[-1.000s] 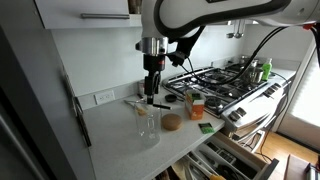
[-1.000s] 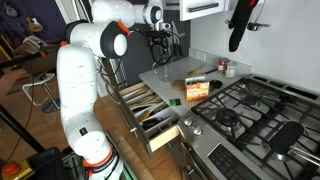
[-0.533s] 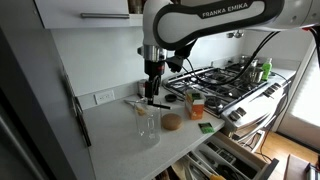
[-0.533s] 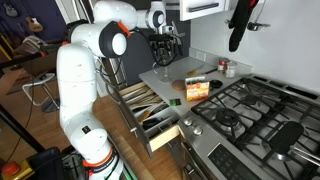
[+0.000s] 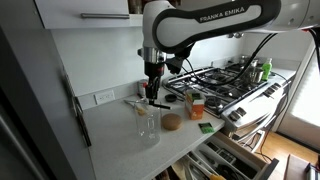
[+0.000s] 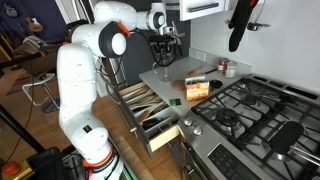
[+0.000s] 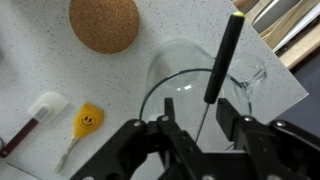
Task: Put one grilling fork into the cupboard and another into the drawer
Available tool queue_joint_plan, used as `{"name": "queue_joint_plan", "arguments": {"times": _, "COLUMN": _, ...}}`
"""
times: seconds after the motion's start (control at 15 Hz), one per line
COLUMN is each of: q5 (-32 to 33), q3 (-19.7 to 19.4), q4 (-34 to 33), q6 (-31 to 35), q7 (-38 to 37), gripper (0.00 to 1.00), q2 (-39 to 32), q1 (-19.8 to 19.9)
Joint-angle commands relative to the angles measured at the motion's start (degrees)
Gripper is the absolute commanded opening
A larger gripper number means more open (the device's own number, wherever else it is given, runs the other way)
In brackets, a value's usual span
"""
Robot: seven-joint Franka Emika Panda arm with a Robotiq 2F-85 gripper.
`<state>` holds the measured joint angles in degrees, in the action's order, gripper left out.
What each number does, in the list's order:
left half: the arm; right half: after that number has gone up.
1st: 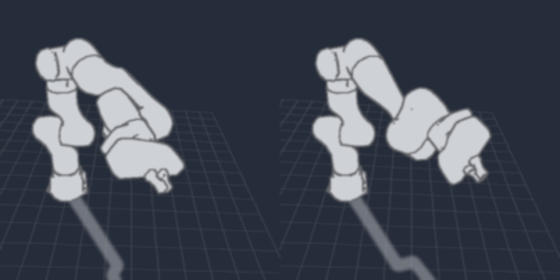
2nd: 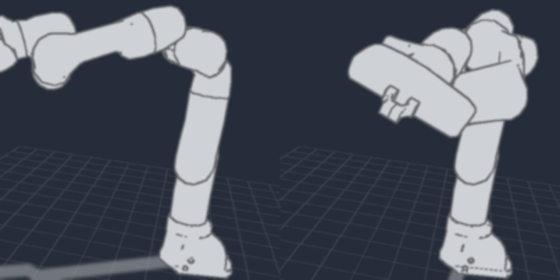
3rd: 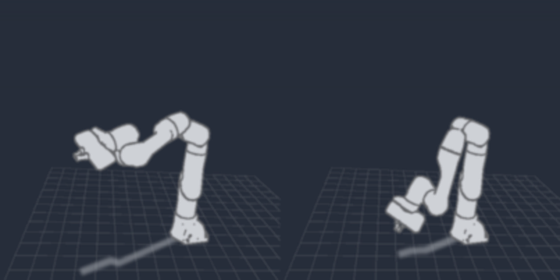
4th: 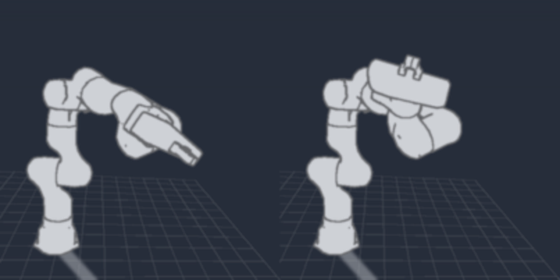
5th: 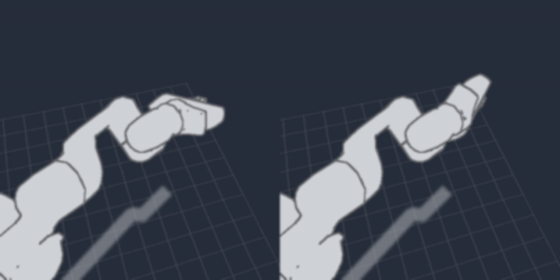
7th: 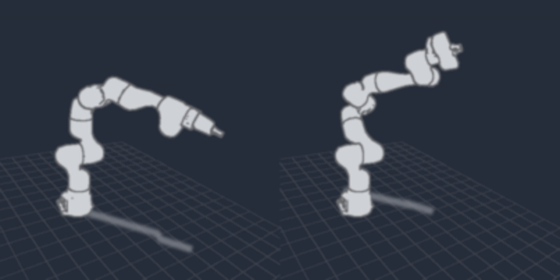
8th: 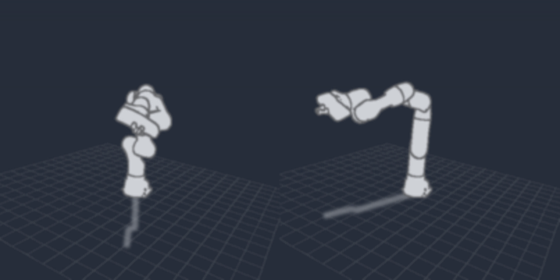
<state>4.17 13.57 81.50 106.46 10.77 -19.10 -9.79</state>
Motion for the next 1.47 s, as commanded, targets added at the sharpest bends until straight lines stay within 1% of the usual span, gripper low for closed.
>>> {"name": "queue_joint_plan", "arguments": {"times": 0.0, "q5": -0.13, "q3": -1.17, "q4": 1.15, "q6": 1.09, "q7": 0.65, "gripper": 0.39, "q2": 0.38, "q1": -0.94}}
{"name": "queue_joint_plan", "arguments": {"times": 0.2, "q5": -0.24, "q3": -1.22, "q4": 1.09, "q6": 1.12, "q7": 0.82, "gripper": 0.50, "q2": 0.41, "q1": -0.96}}
{"name": "queue_joint_plan", "arguments": {"times": 0.27, "q5": -0.33, "q3": -1.21, "q4": 1.01, "q6": 1.19, "q7": 0.94, "gripper": 0.56, "q2": 0.37, "q1": -0.97}}
{"name": "queue_joint_plan", "arguments": {"times": 0.33, "q5": -0.30, "q3": -1.19, "q4": 0.87, "q6": 1.09, "q7": 1.05, "gripper": 0.65, "q2": 0.26, "q1": -1.00}}
{"name": "queue_joint_plan", "arguments": {"times": 0.4, "q5": -0.34, "q3": -1.15, "q4": 0.72, "q6": 1.03, "q7": 1.25, "gripper": 0.63, "q2": 0.13, "q1": -1.02}}
{"name": "queue_joint_plan", "arguments": {"times": 0.53, "q5": -0.42, "q3": -1.09, "q4": 0.47, "q6": 0.90, "q7": 1.65, "gripper": 0.52, "q2": -0.12, "q1": -1.05}}
{"name": "queue_joint_plan", "arguments": {"times": 0.73, "q5": -0.57, "q3": -0.96, "q4": -0.09, "q6": 0.69, "q7": 2.44, "gripper": 0.32, "q2": -0.70, "q1": -1.18}}
{"name": "queue_joint_plan", "arguments": {"times": 0.8, "q5": -0.60, "q3": -0.94, "q4": -0.19, "q6": 0.69, "q7": 2.60, "gripper": 0.36, "q2": -0.83, "q1": -1.23}}
{"name": "queue_joint_plan", "arguments": {"times": 0.87, "q5": -0.62, "q3": -0.91, "q4": -0.43, "q6": 0.59, "q7": 2.90, "gripper": 0.38, "q2": -1.06, "q1": -1.30}}
{"name": "queue_joint_plan", "arguments": {"times": 1.0, "q5": -0.60, "q3": -0.88, "q4": -0.81, "q6": 0.41, "q7": 3.34, "gripper": 0.37, "q2": -1.49, "q1": -1.45}}
{"name": "queue_joint_plan", "arguments": {"times": 1.07, "q5": -0.60, "q3": -0.87, "q4": -0.93, "q6": 0.37, "q7": 3.48, "gripper": 0.32, "q2": -1.64, "q1": -1.51}}
{"name": "queue_joint_plan", "arguments": {"times": 1.13, "q5": -0.60, "q3": -0.87, "q4": -1.02, "q6": 0.36, "q7": 3.64, "gripper": 0.11, "q2": -1.76, "q1": -1.56}}
{"name": "queue_joint_plan", "arguments": {"times": 1.2, "q5": -0.62, "q3": -0.87, "q4": -1.07, "q6": 0.36, "q7": 3.80, "gripper": 0.05, "q2": -1.84, "q1": -1.59}}
{"name": "queue_joint_plan", "arguments": {"times": 1.27, "q5": -0.62, "q3": -0.88, "q4": -1.09, "q6": 0.38, "q7": 3.96, "gripper": 0.00, "q2": -1.86, "q1": -1.60}}
{"name": "queue_joint_plan", "arguments": {"times": 1.33, "q5": -0.62, "q3": -0.90, "q4": -1.14, "q6": 0.37, "q7": 4.03, "gripper": 0.00, "q2": -1.85, "q1": -1.60}}
{"name": "queue_joint_plan", "arguments": {"times": 1.4, "q5": -0.68, "q3": -0.90, "q4": -1.07, "q6": 0.38, "q7": 4.11, "gripper": 0.03, "q2": -1.72, "q1": -1.57}}
